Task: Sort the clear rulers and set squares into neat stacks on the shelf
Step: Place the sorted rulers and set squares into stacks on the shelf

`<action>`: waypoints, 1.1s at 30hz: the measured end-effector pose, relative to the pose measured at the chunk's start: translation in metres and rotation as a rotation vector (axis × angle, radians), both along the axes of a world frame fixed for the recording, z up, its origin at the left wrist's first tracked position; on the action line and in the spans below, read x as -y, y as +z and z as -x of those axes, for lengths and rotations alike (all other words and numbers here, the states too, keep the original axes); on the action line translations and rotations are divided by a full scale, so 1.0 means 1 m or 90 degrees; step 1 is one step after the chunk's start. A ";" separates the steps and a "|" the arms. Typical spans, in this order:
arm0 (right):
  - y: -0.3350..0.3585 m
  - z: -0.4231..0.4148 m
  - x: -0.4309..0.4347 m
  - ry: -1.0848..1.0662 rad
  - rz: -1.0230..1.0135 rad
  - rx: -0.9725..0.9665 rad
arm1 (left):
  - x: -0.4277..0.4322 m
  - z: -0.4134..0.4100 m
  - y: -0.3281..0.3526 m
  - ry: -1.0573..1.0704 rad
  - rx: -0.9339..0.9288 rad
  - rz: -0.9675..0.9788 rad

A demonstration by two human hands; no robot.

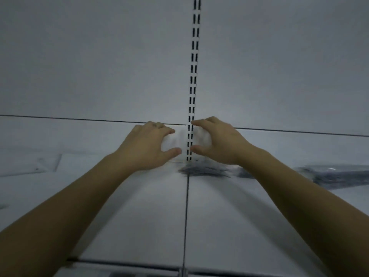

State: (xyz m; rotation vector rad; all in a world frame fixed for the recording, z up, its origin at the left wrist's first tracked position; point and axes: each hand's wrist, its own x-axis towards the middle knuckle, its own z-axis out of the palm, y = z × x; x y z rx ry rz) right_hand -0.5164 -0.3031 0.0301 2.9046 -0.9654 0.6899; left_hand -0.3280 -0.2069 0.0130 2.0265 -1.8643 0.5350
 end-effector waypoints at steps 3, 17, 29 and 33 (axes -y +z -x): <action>0.009 -0.032 -0.019 0.046 0.002 -0.028 | -0.035 -0.034 0.009 0.043 0.001 -0.030; -0.010 -0.228 -0.125 0.252 -0.070 -0.164 | -0.217 -0.174 -0.001 0.200 -0.134 -0.212; -0.052 -0.336 -0.168 0.236 -0.068 -0.247 | -0.305 -0.226 -0.026 0.146 -0.198 -0.345; -0.051 -0.341 -0.179 0.219 -0.032 -0.285 | -0.317 -0.252 -0.029 0.146 -0.191 -0.317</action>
